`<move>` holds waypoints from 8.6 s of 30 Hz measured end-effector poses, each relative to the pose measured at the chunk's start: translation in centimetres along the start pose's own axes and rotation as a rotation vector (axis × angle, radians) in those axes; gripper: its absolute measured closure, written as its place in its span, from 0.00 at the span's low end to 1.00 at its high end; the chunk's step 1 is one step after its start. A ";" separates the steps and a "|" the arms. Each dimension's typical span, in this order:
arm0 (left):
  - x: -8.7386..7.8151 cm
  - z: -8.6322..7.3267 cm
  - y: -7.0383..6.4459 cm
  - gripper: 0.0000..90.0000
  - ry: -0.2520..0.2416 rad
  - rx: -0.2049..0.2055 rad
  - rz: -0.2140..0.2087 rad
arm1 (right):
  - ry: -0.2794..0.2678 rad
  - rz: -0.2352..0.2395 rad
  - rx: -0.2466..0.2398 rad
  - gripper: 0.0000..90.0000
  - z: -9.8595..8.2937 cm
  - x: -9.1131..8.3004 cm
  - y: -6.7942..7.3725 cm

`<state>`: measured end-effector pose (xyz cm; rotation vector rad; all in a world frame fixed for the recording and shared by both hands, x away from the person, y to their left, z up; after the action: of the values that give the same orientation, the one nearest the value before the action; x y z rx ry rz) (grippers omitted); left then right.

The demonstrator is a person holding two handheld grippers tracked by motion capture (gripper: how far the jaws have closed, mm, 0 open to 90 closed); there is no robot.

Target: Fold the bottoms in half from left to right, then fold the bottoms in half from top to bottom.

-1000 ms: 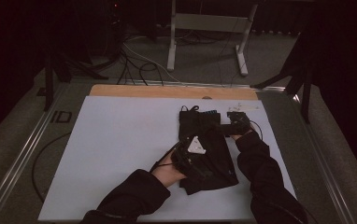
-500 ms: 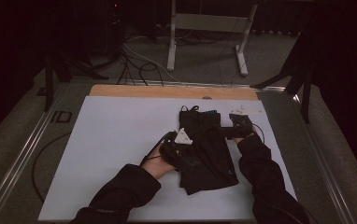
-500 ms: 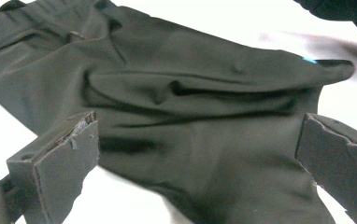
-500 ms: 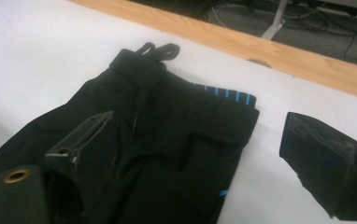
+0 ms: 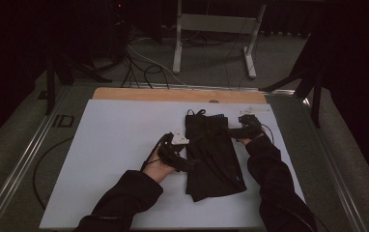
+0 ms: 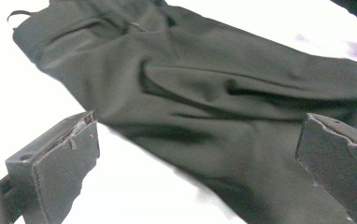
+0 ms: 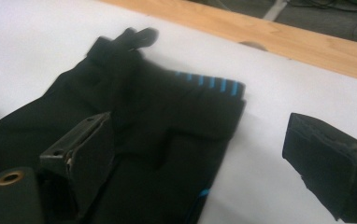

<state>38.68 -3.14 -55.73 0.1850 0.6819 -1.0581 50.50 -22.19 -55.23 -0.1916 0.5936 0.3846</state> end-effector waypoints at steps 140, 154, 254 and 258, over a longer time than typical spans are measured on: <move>2.9 4.0 9.7 0.01 -0.092 -0.273 0.093 | 0.052 0.004 0.062 0.10 1.0 3.2 -1.5; 6.1 3.0 11.4 0.06 -0.005 -0.363 0.079 | 0.117 -0.008 0.080 0.16 -0.9 5.2 -1.6; 0.7 4.5 2.9 0.97 -0.034 -0.118 -0.099 | -0.048 0.061 -0.069 0.95 -0.6 -5.3 2.1; 0.4 4.3 2.2 0.97 -0.038 -0.118 -0.108 | -0.055 0.071 -0.068 0.95 -0.8 -6.0 2.4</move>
<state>42.55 -4.29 -53.02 0.0265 0.7236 -1.1181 44.52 -21.98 -52.63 -0.2245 0.5346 0.4771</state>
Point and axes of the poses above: each handheld gripper's, and its own axes: x roughly forward along the jaws, z roughly out of its top, y roughly to its left, the point moved 10 cm from there along x, roughly forward along the jaws, and after that the axes turned 10 degrees about -z, right-handed, at the moved point
